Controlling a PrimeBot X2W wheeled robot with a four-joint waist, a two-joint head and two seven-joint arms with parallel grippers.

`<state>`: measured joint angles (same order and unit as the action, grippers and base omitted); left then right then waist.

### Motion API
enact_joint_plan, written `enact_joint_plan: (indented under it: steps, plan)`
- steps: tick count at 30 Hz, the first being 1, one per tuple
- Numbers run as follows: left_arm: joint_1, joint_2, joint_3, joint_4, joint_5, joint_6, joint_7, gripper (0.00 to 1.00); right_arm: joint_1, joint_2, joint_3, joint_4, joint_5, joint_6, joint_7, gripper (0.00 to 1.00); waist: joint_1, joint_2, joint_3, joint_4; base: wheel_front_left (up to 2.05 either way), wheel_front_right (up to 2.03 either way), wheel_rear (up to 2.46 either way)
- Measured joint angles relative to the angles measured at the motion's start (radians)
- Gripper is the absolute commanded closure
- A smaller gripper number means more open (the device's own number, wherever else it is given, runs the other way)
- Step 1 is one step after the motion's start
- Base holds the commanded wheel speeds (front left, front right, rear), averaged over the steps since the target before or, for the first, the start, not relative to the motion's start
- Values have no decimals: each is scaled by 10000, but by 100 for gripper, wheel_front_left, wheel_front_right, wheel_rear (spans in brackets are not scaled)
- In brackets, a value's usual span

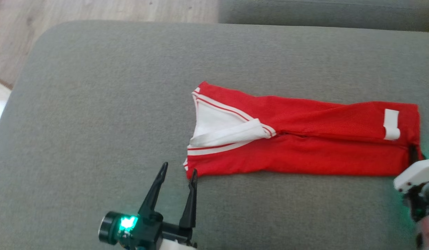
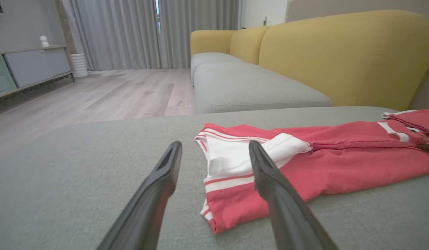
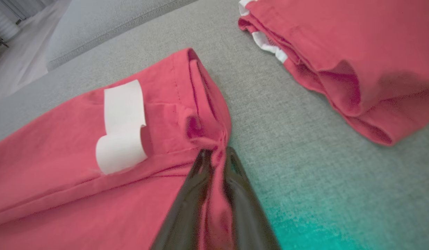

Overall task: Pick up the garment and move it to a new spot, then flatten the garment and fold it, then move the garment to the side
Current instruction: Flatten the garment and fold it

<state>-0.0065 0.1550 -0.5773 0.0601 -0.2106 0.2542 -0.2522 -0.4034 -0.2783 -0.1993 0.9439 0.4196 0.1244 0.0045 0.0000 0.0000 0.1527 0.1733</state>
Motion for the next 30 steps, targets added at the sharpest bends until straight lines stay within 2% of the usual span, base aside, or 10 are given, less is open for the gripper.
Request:
enact_joint_plan:
  steps: [4, 8, 13, 17, 21, 23, 27, 28, 30]
  plan:
    - [235, -125, 134, 69, 188, -182, -2, 0, 94, 330, 151, -27, -38, 0, -708, 100, 0, 0, -131, -311, 0, 0, 0]
    - [376, -130, 328, 111, 353, -351, -2, 0, 220, 382, 196, -217, -194, 0, -1124, 100, 0, 0, -295, -655, 0, 0, 0]
    - [421, -142, 585, 113, 481, -466, -2, 0, 322, -134, 169, -884, -190, 0, -1187, 100, 0, 0, -418, -1028, 0, 0, 0]
    - [586, -207, 631, 117, 573, -531, -2, 0, 328, -663, 40, -1992, -63, 0, -901, 100, 0, 0, -404, -1205, 0, 0, 0]
    - [581, -372, 671, 184, 619, -662, -2, 0, 500, -727, 4, -3457, 198, 0, -397, 100, 0, 0, -409, -1231, 0, 0, 0]
    - [582, -420, 679, 236, 621, -711, -2, 0, 659, -594, -13, -4330, 301, 0, -36, 100, 0, 0, -449, -1207, 0, 0, 0]
    - [586, -495, 777, 334, 621, -802, 0, 0, 1146, 134, 115, -6155, 355, 0, 610, 100, 0, 0, -549, -1117, 0, 0, 0]
    - [586, -495, 777, 334, 621, -802, 0, 0, 1146, 134, 115, -6155, 355, 0, 610, 100, 0, 0, -549, -1117, 0, 0, 0]
    - [588, -523, 884, 364, 621, -897, 0, 0, 1447, 539, 349, -6966, 372, -2, 897, 100, 0, 0, -617, -1069, 0, 0, 0]
